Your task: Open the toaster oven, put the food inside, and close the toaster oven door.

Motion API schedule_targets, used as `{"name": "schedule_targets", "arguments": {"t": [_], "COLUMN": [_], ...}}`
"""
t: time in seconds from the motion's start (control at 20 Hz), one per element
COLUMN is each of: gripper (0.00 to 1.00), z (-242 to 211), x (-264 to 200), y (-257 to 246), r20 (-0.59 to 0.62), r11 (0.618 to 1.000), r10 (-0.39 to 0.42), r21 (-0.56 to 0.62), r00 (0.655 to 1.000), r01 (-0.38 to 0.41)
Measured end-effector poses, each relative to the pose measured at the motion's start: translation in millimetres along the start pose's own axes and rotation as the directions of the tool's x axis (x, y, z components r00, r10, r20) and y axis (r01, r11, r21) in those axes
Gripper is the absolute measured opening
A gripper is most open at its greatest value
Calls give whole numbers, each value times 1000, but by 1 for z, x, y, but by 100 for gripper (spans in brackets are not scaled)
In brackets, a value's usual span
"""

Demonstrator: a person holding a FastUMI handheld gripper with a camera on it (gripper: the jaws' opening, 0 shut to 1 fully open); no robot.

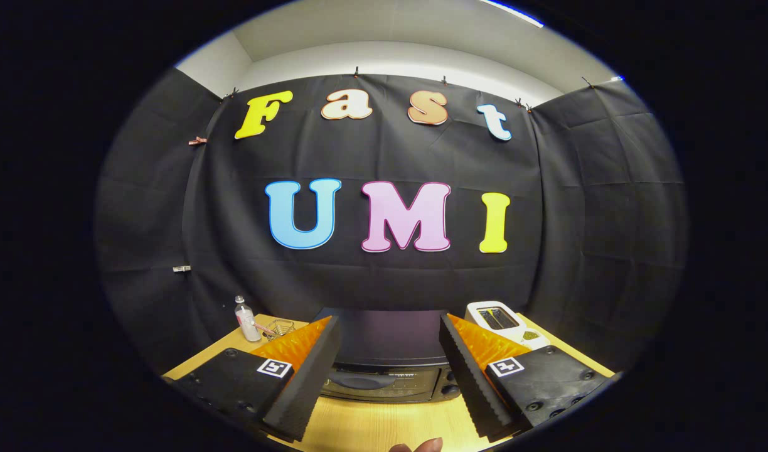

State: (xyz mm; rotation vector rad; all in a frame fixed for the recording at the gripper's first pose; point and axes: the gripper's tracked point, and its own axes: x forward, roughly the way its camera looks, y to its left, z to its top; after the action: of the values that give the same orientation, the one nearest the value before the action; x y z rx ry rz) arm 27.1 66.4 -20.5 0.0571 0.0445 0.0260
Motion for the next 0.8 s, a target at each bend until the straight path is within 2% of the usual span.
{"name": "schedule_targets", "arguments": {"t": [0.25, 0.45, 0.8], "gripper": [97, 97, 98], "z": [-53, -99, -145], "x": [29, 51, 82], "y": [19, 30, 40], "r20": [-98, -196, -320], "r11": [1000, 999, 1000], "r10": [7, 6, 0], "r21": [4, -40, 10], "r00": [995, 981, 948], "r01": [-6, -14, 4]}}
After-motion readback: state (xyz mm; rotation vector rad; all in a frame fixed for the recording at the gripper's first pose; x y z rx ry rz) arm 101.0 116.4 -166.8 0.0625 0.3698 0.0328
